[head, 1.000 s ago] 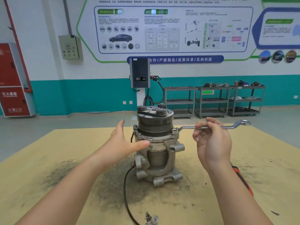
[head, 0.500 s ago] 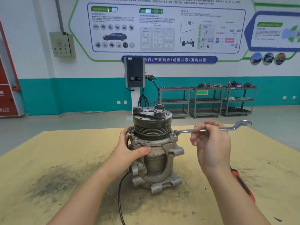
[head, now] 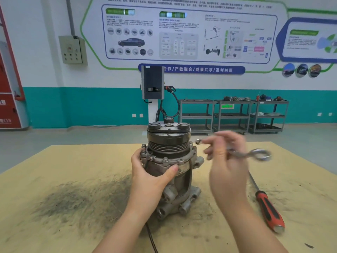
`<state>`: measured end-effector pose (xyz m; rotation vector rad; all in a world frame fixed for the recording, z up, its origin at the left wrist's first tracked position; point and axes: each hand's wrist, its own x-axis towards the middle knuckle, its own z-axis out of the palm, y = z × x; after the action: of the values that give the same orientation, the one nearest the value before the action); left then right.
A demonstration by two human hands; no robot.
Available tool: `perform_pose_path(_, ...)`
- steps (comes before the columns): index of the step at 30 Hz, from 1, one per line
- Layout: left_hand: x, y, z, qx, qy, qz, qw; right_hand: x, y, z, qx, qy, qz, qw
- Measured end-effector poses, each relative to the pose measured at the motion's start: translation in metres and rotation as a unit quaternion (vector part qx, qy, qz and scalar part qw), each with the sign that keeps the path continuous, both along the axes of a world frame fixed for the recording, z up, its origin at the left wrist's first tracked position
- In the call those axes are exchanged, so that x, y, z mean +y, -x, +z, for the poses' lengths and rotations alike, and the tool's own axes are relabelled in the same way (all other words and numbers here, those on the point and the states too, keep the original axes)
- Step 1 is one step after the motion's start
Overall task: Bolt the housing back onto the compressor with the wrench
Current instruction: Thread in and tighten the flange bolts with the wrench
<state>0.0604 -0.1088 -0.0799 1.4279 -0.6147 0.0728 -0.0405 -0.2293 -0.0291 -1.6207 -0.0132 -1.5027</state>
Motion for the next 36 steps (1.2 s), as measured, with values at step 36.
perform_pose_path(36,0.015,-0.021,-0.006,0.018,0.005,-0.070,0.997,-0.011,-0.012,0.009,-0.060,0.167,0.004,0.984)
